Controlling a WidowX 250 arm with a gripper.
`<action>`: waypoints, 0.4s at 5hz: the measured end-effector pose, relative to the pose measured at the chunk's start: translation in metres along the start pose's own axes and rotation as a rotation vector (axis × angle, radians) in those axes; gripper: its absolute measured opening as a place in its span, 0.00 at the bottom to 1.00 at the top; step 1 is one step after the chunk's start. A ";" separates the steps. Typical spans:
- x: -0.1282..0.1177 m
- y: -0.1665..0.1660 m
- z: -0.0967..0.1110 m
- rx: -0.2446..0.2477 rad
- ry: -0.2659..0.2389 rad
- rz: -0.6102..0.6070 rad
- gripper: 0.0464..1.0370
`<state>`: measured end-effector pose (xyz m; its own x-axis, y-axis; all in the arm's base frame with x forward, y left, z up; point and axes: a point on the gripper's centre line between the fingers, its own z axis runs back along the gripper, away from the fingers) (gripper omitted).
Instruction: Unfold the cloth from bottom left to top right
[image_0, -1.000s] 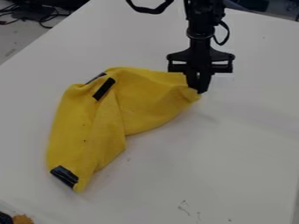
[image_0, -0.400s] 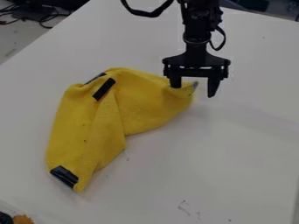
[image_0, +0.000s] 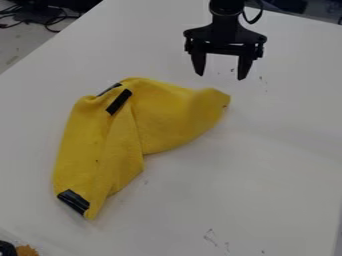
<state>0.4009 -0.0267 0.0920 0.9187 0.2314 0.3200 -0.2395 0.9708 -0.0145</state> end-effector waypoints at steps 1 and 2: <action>0.007 0.000 0.009 0.008 -0.028 -0.044 0.97; 0.012 0.006 0.033 0.027 -0.075 -0.066 0.97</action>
<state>0.4001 -0.0202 0.1269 0.9070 0.1601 0.3896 -0.1879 0.9816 0.0340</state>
